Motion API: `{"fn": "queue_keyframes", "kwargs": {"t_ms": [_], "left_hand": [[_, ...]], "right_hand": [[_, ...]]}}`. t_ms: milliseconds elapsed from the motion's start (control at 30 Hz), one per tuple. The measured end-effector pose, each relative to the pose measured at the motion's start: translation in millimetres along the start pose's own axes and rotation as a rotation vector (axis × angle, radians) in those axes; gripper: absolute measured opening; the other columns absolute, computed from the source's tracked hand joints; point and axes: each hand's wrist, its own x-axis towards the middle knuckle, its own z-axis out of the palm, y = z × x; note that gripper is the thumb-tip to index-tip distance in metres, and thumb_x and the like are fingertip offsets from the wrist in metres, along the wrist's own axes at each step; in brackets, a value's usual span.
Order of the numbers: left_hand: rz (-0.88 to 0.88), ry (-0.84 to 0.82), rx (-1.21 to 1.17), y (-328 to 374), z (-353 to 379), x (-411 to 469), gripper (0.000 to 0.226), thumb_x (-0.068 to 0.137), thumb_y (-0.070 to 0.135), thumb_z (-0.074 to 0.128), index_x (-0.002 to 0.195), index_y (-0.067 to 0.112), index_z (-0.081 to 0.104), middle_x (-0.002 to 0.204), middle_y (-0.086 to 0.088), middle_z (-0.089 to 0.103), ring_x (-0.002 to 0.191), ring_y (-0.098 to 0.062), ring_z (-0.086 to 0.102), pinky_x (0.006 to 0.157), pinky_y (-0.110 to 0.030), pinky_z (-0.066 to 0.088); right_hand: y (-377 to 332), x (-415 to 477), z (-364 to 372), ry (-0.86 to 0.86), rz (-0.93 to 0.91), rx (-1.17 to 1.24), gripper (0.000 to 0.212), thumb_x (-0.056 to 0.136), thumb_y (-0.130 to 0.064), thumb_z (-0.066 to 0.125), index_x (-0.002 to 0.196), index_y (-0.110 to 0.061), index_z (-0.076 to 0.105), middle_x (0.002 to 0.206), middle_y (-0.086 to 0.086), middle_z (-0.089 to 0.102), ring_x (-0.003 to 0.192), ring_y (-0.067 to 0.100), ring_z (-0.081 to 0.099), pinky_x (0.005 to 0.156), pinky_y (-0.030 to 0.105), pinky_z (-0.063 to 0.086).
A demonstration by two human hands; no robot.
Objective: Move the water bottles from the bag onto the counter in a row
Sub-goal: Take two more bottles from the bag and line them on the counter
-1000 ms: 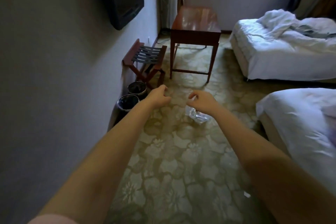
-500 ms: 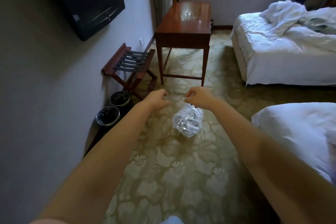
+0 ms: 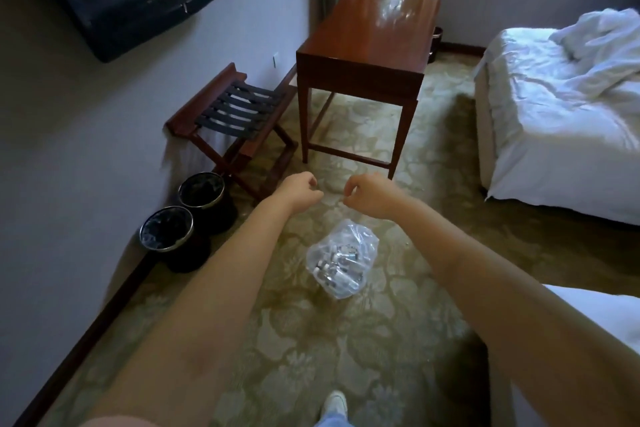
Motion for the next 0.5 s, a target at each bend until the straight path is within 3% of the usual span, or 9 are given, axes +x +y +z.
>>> {"fn": "queue_keyframes", "kwargs": {"t_ms": [133,267,500], "left_hand": [[-0.052,-0.017,0.011,33,18,56,0.039,0.089,0.03,0.057,0.124,0.012,0.054,0.124,-0.009,0.057,0.11,-0.024,0.055,0.091,-0.036,0.049],[-0.151,0.025,-0.008,51,42,102,0.041,0.09,0.031,0.058,0.125,0.011,0.053,0.125,-0.009,0.057,0.112,-0.025,0.055,0.093,-0.035,0.048],[-0.454,0.075,-0.13,49,81,137,0.033,0.088,0.031,0.059,0.116,0.014,0.058,0.115,-0.006,0.059,0.103,-0.023,0.057,0.088,-0.034,0.049]], "right_hand": [[52,52,-21,-0.085,-0.035,-0.02,0.018,0.087,-0.033,0.058,0.099,-0.021,0.064,0.098,-0.004,0.062,0.089,0.017,0.058,0.08,0.034,0.053],[101,109,-32,-0.131,-0.079,0.05,0.019,0.087,-0.029,0.059,0.101,-0.018,0.066,0.092,-0.001,0.063,0.081,0.017,0.06,0.074,0.033,0.054],[159,184,-28,-0.331,-0.203,0.024,0.018,0.086,-0.025,0.058,0.095,-0.013,0.068,0.09,0.004,0.067,0.079,0.019,0.064,0.075,0.038,0.058]]}}
